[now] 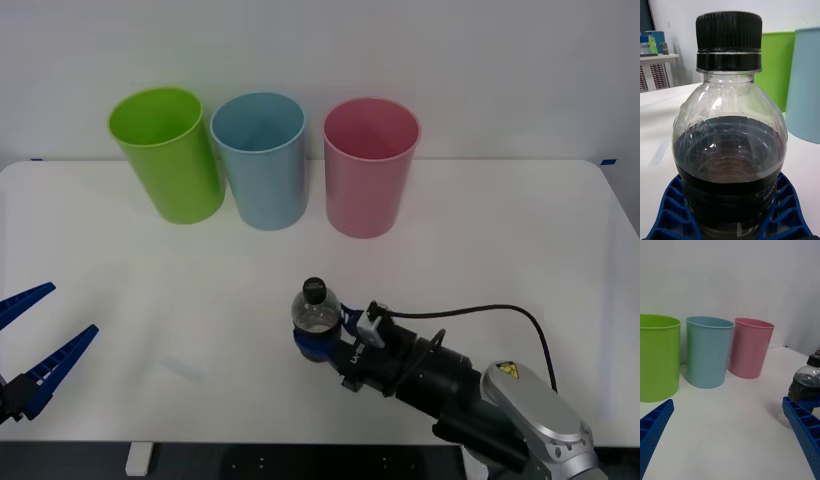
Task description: Grasp the object on the table and drop it into the matching bin: aluminum can to the light blue bin, PET bottle to the pink bin.
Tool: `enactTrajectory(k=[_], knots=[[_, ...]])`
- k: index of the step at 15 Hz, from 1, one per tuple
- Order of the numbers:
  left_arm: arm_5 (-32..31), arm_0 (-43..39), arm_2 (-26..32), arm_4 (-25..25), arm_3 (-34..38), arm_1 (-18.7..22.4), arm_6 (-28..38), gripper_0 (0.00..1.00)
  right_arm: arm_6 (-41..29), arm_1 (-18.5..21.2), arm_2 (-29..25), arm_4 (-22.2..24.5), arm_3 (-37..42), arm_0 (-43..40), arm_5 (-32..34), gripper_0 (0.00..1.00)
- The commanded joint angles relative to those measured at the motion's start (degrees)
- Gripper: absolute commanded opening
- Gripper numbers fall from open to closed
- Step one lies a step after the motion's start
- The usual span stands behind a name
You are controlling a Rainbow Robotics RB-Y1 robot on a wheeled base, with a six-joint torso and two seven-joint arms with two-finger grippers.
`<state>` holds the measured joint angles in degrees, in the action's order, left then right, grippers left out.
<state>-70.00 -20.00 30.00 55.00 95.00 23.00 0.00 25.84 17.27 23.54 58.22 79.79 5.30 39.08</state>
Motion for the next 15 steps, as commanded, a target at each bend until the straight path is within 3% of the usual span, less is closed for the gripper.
enactTrajectory(k=[1, 15], knots=[[0.0, 0.0, 0.0, 0.0, 0.0, 0.0, 0.0, 1.0, -4.4, 1.8, -0.9, -1.0, 2.9, 0.0, 0.1, 0.0], [0.0, 0.0, 0.0, 0.0, 0.0, 0.0, 0.0, 1.0, -35.9, 12.5, -11.8, -1.0, 24.7, -1.1, 0.0, 0.0]])
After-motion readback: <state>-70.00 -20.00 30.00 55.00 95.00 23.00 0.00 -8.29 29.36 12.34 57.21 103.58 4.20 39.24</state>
